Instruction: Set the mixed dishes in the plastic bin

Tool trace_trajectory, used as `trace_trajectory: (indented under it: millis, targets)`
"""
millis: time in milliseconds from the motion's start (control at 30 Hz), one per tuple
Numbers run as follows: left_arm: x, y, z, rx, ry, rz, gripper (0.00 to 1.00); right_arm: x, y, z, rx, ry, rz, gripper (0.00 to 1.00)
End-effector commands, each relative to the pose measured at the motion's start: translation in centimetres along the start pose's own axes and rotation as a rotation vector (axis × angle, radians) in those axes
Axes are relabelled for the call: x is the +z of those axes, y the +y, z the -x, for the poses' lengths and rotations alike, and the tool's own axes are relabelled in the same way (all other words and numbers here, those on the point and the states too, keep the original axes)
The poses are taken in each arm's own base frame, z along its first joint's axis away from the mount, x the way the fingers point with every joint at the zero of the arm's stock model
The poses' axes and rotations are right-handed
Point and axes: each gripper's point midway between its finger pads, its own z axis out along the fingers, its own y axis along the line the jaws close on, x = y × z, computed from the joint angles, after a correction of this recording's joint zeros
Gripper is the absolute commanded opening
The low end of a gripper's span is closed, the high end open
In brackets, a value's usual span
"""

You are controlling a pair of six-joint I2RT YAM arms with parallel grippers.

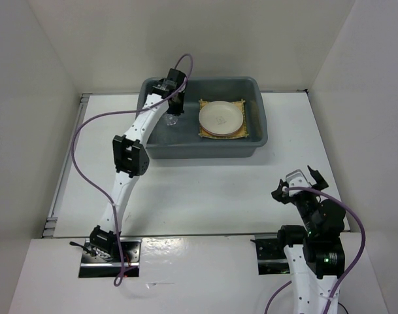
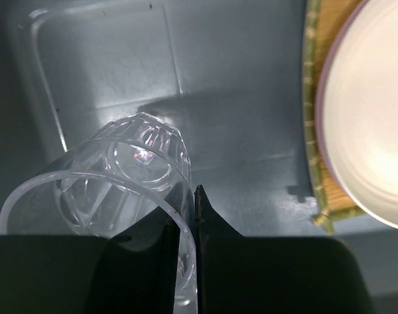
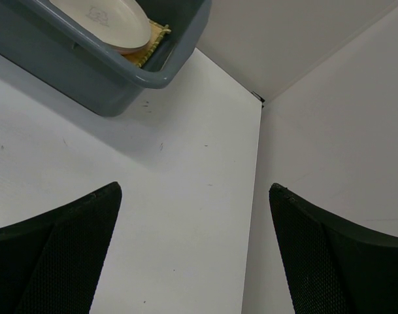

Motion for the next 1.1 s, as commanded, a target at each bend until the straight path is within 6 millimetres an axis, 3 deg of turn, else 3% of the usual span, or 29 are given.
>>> trace_trajectory:
  millis: [0,200,233,400,467,567,600,667,700,733,767,800,833,867,900,967,1000,1033,1067]
  targets:
    - [0.1,1.2,1.8,0.031,-0.066,0.045,0.14,0.6,-0.2,-0.1,0.010,0.008,-0.001,0.98]
    - [1.1,1.6,0.5,0.029,-0.019,0.034,0.20,0.8,-0.2,-0.4,0.012,0.022,-0.003,0.98]
    - [1.1,1.6,0.3,0.030,-0.010,0.036,0.24,0.8,-0.2,-0.4,0.012,0.022,-0.003,0.98]
    - [0.5,3.1,0.4,0.003,-0.017,0.125,0.68,0.9,-0.7,-0.3,0.030,0.026,-0.026,0.98]
    - [-0.9,3.3,1.6,-0.023,-0.056,0.137,0.73,1.3,-0.8,-0.6,0.042,0.043,-0.027,0.98]
    - [-5.4,4.1,4.6,-0.069,-0.161,0.192,0.76,1.5,-1.1,-0.9,0.066,0.064,-0.045,0.98]
    - [-9.2,4.6,6.7,-0.089,-0.237,0.201,0.76,1.6,-1.2,-1.2,0.078,0.072,-0.056,0.98]
    - [-13.7,4.8,8.2,-0.114,-0.317,0.229,0.79,1.9,-1.8,-1.8,0.109,0.095,-0.098,0.98]
    - [-18.2,5.4,9.5,-0.149,-0.388,0.228,0.81,2.0,-2.3,-2.0,0.128,0.114,-0.132,0.98]
    - [-19.2,5.7,8.9,-0.145,-0.374,0.231,0.81,2.6,-3.0,-3.0,0.170,0.171,-0.173,0.98]
    - [-22.7,6.0,8.9,-0.154,-0.405,0.214,0.81,3.0,-2.9,-3.9,0.186,0.217,-0.174,0.98]
    - [-23.8,6.1,8.7,-0.153,-0.408,0.204,0.81,3.4,-3.0,-4.7,0.203,0.256,-0.185,0.98]
    - [-22.8,6.5,6.8,-0.145,-0.335,0.215,0.81,4.0,-3.4,-5.7,0.232,0.318,-0.211,0.98]
    - [-24.9,6.4,6.5,-0.149,-0.354,0.180,0.81,4.2,-3.4,-6.2,0.232,0.344,-0.212,0.98]
    - [-24.9,6.7,5.6,-0.114,-0.335,0.189,0.81,4.3,-3.2,-6.4,0.241,0.354,-0.208,0.98]
    - [-23.3,6.6,1.6,-0.068,-0.285,0.219,0.81,4.2,-3.4,-6.5,0.239,0.361,-0.219,0.98]
    - [-25.4,6.8,1.6,-0.081,-0.357,0.192,0.81,4.0,-3.6,-6.3,0.227,0.352,-0.223,0.98]
    - [-22.8,6.8,-2.4,-0.050,-0.258,0.183,0.81,4.1,-3.3,-6.6,0.227,0.359,-0.219,0.98]
    - [-22.6,6.8,-3.7,-0.075,-0.245,0.138,0.81,4.2,-3.3,-7.0,0.226,0.379,-0.218,0.98]
